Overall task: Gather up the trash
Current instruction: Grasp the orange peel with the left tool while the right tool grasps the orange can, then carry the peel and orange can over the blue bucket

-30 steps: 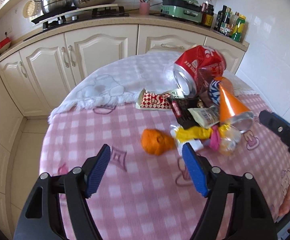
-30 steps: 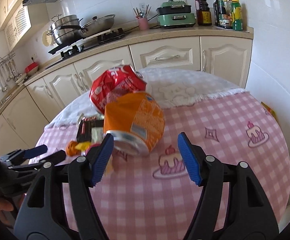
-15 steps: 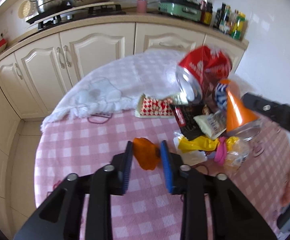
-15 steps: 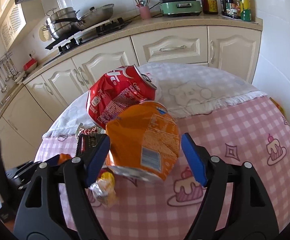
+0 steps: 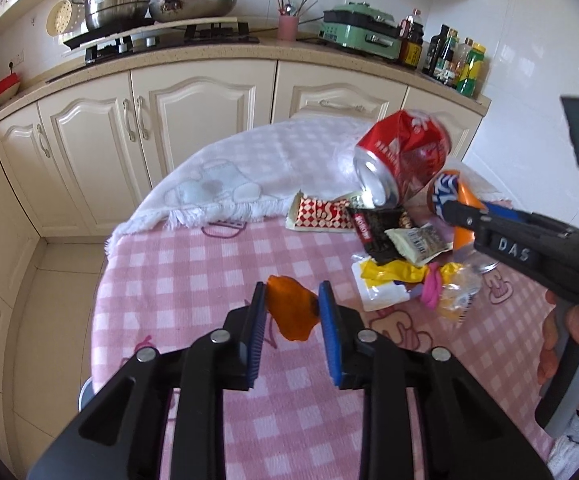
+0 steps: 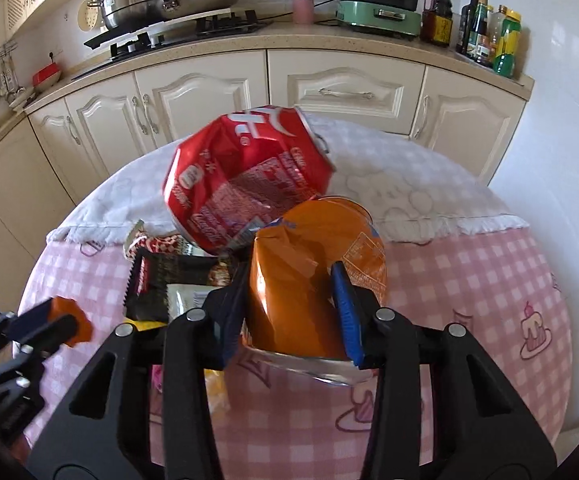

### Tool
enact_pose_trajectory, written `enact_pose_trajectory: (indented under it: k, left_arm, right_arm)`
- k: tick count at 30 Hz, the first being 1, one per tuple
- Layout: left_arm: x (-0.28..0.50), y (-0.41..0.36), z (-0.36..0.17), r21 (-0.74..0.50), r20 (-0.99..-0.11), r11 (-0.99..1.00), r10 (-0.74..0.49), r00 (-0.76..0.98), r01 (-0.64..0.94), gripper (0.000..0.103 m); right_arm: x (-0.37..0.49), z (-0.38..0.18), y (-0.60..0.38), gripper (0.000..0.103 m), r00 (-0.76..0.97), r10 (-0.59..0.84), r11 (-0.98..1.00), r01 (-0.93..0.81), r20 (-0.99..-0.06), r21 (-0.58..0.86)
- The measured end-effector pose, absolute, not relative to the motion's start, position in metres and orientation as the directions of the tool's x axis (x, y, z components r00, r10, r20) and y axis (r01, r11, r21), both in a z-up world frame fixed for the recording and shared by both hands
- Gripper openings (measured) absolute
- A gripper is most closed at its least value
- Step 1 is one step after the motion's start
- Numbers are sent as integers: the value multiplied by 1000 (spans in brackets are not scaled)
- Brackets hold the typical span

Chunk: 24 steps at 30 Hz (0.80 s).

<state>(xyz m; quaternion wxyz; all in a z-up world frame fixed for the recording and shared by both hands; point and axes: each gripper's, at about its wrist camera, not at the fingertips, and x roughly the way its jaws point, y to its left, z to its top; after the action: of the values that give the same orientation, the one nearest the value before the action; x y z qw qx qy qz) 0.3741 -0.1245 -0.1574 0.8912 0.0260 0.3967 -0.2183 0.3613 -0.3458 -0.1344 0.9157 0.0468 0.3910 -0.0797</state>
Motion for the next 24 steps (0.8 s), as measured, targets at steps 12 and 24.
enact_pose_trajectory:
  k: [12,24]
  left_arm:
    - [345,-114,-137,-159,-675,888,-417,609,431,25]
    - [304,-76,-120,-226,-617,874,-470,632,430,24]
  right_arm:
    - [308,-122,-389,32,734,-80,966,223,-675,128]
    - [261,-69,-322,30,835,45,980,69,-549,185]
